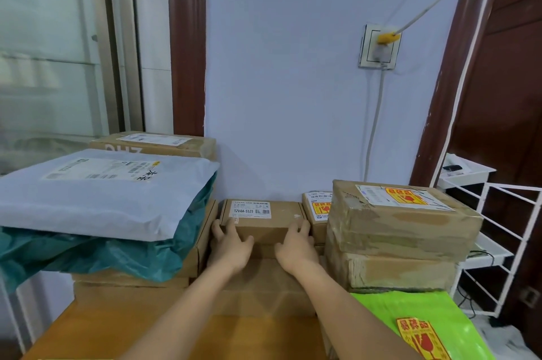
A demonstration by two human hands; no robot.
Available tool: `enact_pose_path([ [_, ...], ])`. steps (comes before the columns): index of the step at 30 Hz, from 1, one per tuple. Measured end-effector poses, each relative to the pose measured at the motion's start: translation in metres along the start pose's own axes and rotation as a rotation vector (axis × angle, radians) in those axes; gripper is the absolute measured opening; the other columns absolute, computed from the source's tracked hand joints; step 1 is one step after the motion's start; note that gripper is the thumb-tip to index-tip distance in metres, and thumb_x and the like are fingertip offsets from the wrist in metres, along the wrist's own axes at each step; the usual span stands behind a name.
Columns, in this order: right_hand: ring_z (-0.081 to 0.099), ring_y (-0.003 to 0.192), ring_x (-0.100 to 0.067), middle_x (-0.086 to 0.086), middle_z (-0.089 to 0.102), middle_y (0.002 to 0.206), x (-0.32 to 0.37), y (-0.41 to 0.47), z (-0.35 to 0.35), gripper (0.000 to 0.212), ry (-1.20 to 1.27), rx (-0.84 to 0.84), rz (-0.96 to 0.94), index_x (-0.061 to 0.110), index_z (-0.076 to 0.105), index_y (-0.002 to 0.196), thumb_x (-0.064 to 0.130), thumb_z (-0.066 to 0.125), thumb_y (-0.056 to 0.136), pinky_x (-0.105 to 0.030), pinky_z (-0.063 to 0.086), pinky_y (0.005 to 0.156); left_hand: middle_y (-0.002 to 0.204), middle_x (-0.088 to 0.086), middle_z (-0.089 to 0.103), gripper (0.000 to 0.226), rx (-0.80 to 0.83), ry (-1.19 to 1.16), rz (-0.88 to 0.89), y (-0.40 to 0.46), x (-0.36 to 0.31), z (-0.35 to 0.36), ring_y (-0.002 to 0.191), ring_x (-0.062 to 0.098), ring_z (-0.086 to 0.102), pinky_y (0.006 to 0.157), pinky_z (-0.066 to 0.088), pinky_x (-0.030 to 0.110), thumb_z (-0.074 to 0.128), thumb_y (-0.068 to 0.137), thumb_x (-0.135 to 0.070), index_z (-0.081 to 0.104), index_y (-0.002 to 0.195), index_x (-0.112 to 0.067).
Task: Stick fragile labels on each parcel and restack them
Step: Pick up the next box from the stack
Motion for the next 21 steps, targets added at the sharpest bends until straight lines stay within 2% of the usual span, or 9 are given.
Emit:
enact_pose_path([
  [6,0.026,0.134,-0.034,-0.009,0.0,0.158,0.012,-0.008,0.001,0.057,-0.001,0.018,-0.053,0.002,0.023,0.143,0.025,0.046,0.096,-0.04,0.038,0.099,0.149,0.009,0.005,0.058,-0.061,0.047,-0.05,-0.016,-0.004,-0.003,0.125,0.032,0.033,0.084,0.039,0.035,0.042,0.095,-0.042,0.023,0.141,-0.012],
  [15,0.027,0.133,-0.035,-0.012,0.016,0.151,0.015,-0.023,0.003,0.049,-0.039,0.044,-0.073,0.004,0.031,0.136,0.028,0.047,0.095,-0.041,0.037,0.1,0.14,0.009,0.017,0.058,-0.053,-0.014,-0.078,-0.035,0.005,-0.004,0.114,0.033,0.043,0.092,0.045,0.04,0.043,0.094,-0.039,0.023,0.143,-0.016],
  [21,0.025,0.135,-0.035,-0.01,0.009,0.156,0.013,-0.032,0.002,0.05,-0.053,0.067,-0.087,0.005,0.029,0.139,0.026,0.044,0.096,-0.041,0.036,0.102,0.143,0.011,0.017,0.058,-0.046,-0.017,-0.097,-0.041,0.009,-0.005,0.121,0.033,0.039,0.093,0.044,0.04,0.042,0.095,-0.038,0.022,0.144,-0.014],
])
Point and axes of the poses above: each hand's wrist, its own y-axis towards the middle knuckle, its own z-axis out of the palm, x = y × z, the point moved 10 cm from there along y, towards the middle knuckle
